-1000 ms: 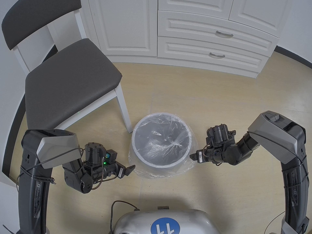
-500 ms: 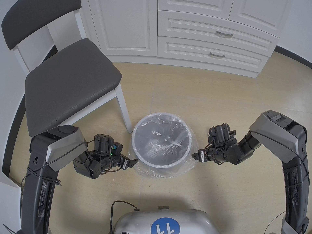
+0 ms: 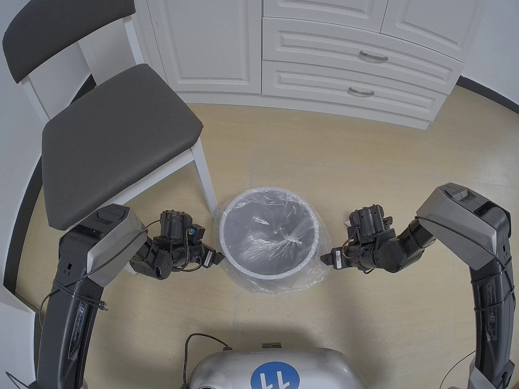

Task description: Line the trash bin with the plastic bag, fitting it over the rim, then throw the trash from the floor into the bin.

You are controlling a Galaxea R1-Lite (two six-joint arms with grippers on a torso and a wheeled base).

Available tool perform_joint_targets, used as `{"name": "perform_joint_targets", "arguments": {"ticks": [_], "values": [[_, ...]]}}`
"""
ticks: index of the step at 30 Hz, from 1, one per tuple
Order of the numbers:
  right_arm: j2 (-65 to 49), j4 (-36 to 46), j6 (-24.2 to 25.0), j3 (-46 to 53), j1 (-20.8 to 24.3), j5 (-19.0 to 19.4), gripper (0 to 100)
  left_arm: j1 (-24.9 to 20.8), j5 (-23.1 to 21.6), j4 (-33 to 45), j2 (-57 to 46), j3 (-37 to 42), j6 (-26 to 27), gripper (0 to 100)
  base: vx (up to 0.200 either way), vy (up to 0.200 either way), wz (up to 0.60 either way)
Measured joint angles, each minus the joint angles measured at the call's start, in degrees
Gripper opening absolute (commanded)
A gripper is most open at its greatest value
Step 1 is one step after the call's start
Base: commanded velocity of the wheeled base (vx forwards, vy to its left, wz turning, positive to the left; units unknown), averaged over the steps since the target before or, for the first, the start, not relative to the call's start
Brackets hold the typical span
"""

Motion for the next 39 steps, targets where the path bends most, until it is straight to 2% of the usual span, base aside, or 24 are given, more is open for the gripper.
{"name": "perform_joint_targets", "arguments": {"ticks": [8, 12, 18, 25, 31, 39], "values": [[-0.56, 0.00, 0.00, 0.55, -0.09, -0.01, 100, -0.39, 1.48, -0.46, -0.65, 1.29, -0.02, 100, 0.000, 0.000, 0.00], [-1.57, -0.01, -0.04, 1.30, -0.09, -0.01, 100, -0.33, 2.07, -1.12, -3.62, 6.47, 0.00, 100, 0.000, 0.000, 0.00], [-4.47, -1.82, -0.93, 3.95, 0.20, -1.27, 100, -0.38, 2.38, -4.62, -9.85, 17.97, 0.00, 100, 0.000, 0.000, 0.00], [-12.57, -14.06, -8.84, 16.26, 1.19, -3.34, 100, -1.02, 2.96, -11.80, -18.83, 33.44, -0.07, 100, 0.000, 0.000, 0.00], [-19.41, -24.17, -14.88, 25.99, 1.19, -4.63, 100, -2.97, 5.52, -20.33, -27.95, 48.09, -0.38, 100, 0.000, 0.000, 0.00], [-31.21, -29.35, -19.66, 36.22, -0.18, -5.46, 100, -7.44, 9.36, -31.67, -40.89, 65.90, -0.90, 100, 0.000, 0.000, 0.00]]}}
